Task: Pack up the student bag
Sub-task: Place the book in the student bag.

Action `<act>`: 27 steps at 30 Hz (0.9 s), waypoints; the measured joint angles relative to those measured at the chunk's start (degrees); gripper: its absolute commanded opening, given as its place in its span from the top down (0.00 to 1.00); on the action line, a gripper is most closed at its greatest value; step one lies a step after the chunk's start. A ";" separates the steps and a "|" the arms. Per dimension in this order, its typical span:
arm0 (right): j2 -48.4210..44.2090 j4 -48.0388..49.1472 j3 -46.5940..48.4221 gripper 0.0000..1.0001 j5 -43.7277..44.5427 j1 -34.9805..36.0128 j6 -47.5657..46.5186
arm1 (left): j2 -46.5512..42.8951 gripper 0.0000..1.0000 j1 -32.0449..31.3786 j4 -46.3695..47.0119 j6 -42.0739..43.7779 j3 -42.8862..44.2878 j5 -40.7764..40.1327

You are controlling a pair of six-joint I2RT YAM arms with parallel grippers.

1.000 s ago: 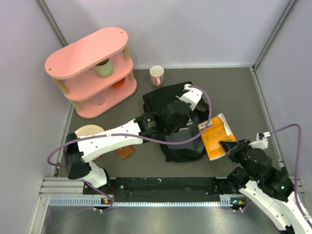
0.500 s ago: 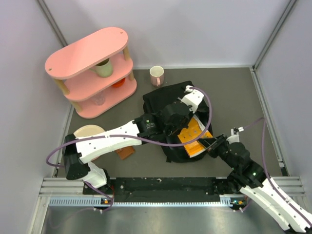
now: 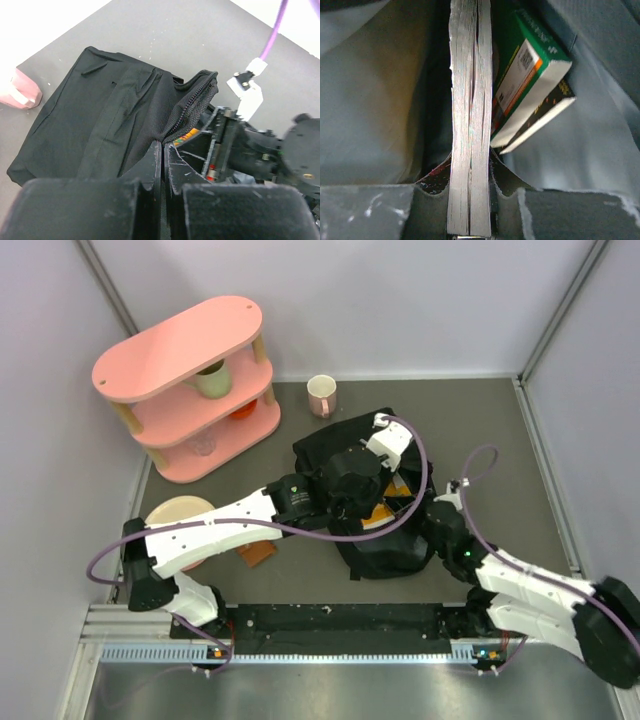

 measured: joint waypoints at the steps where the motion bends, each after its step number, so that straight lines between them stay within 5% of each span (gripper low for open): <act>1: 3.61 2.19 0.79 0.89 0.70 0.00 -0.37 | -0.20 1.00 0.00 0.02 -0.15 -0.09 0.00; 5: 15.91 7.17 5.95 0.76 1.73 0.00 -2.08 | -1.42 1.00 -0.02 0.24 -0.92 -1.16 -0.02; 8: 20.52 11.19 7.43 0.55 0.63 0.00 -2.69 | -3.21 1.00 -0.02 0.50 -1.36 -3.32 -0.26; 15: 16.76 13.66 -0.83 0.40 -2.32 0.00 -3.15 | -6.27 1.00 -0.11 1.25 -2.25 -6.67 -1.40; 18: 10.56 10.19 -0.96 0.48 -2.99 0.00 -3.85 | -6.36 1.00 -0.20 1.84 -2.43 -7.19 -1.49; 19: 8.85 9.51 -0.96 0.67 -2.97 0.00 -4.07 | -6.36 1.00 -0.22 1.90 -2.45 -7.21 -1.49; 21: 5.29 8.35 -1.25 0.87 -2.62 0.00 -4.57 | -6.36 1.00 -0.22 2.23 -2.47 -7.21 -1.46; 27: 3.63 5.81 -1.77 1.00 -0.76 0.00 -4.79 | -6.36 1.00 -0.22 2.62 -2.93 -7.23 -1.09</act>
